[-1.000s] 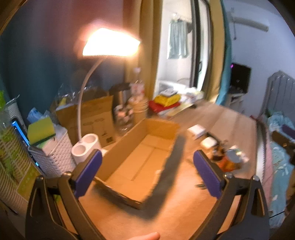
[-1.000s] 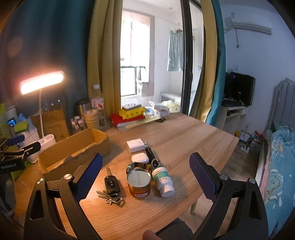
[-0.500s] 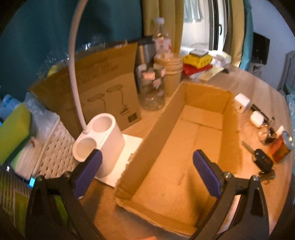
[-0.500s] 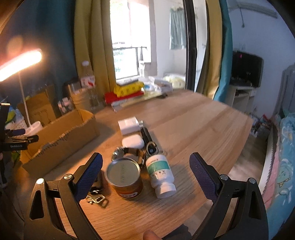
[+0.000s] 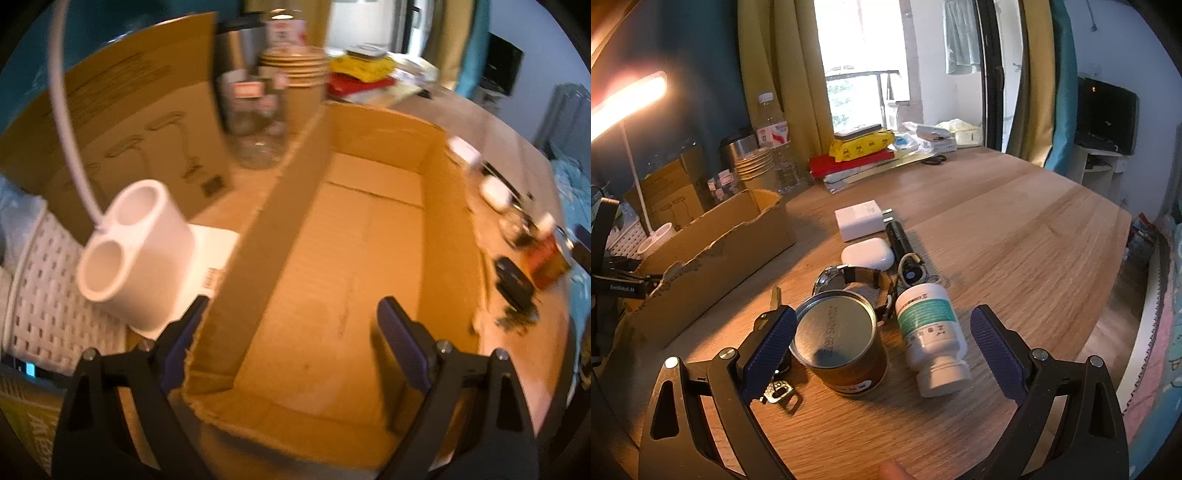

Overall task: Organize rigid objects
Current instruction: 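Grasp the cardboard box wall with the left tool while the right tool approaches the tin can, then close the right tool on the brown tin can and lift it, then lower the tin can into the box and open the right tool, then move the right tool to the white pill bottle and grasp it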

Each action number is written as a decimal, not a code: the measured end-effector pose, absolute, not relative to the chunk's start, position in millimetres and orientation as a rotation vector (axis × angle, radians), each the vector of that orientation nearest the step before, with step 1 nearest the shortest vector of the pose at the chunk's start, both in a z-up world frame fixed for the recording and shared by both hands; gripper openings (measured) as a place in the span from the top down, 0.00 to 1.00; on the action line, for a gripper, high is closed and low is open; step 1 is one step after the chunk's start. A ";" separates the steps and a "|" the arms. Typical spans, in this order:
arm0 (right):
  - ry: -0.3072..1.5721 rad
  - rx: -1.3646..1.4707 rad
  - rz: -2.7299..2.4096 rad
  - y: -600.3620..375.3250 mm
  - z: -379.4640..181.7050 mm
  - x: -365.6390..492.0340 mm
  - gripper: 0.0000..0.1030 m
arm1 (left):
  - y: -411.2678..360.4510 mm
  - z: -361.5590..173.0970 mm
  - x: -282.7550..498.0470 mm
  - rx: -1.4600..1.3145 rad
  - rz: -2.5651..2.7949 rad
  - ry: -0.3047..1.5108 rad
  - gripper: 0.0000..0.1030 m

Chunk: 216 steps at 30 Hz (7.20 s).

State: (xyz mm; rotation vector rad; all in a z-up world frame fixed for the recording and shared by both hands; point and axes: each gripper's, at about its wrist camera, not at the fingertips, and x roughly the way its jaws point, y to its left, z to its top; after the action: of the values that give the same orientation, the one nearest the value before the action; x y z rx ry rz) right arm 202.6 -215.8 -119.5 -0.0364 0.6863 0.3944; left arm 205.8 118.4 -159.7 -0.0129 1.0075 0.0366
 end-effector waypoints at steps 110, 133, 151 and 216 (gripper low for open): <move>0.554 -0.207 0.696 -84.3 -84.1 107.8 0.44 | 60.8 -163.5 114.9 -0.263 0.037 0.790 0.92; 0.683 -0.311 0.782 -74.1 -117.7 109.9 0.44 | 63.4 -161.4 104.9 -0.267 0.086 0.770 0.92; 0.624 -0.301 0.809 -82.2 -103.3 105.2 0.21 | 62.9 -159.1 101.5 -0.260 0.119 0.756 0.92; 0.802 -0.137 0.280 -216.1 -154.9 250.3 0.41 | 58.4 -159.1 99.8 -0.237 0.103 0.755 0.91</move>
State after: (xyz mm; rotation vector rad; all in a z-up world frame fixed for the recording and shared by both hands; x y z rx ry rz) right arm 250.3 -216.1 -154.9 -0.1368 0.8024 0.2797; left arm 99.8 58.4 -159.1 -0.2375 0.7550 0.1034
